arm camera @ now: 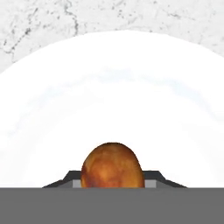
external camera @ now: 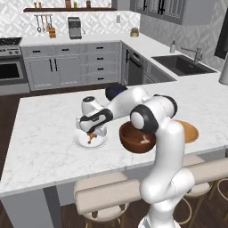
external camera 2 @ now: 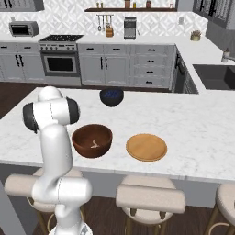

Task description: Pick the chicken drumstick and garlic from their plates and place them in the bowl. Then put the bowl in the fridge.

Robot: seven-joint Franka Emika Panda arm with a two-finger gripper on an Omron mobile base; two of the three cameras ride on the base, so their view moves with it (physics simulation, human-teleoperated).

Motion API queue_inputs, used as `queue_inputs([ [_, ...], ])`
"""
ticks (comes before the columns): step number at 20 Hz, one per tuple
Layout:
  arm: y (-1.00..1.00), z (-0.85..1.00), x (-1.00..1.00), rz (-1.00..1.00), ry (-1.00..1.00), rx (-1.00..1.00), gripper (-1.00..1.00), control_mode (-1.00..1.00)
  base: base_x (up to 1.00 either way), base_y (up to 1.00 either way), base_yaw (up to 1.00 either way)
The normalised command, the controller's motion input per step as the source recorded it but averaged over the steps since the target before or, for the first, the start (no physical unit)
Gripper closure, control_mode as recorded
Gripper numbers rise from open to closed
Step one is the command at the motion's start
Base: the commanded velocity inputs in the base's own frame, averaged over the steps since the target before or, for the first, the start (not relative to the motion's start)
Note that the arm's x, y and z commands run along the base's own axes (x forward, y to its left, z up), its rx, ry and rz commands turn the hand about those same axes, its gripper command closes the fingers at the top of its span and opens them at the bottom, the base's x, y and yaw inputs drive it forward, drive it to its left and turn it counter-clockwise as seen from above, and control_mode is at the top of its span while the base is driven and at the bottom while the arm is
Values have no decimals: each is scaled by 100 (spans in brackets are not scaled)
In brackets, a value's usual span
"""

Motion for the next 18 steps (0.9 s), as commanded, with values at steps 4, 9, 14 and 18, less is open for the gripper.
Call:
queue_inputs([
  [4,-54,96,-36,6,0,7,100,-100,0,0,0],
  [9,-83,79,-70,3,1,11,100,-100,0,0,0],
  [14,-100,21,-48,3,0,2,100,-100,0,0,0],
  [18,-100,0,-3,0,0,0,100,-100,0,0,0],
])
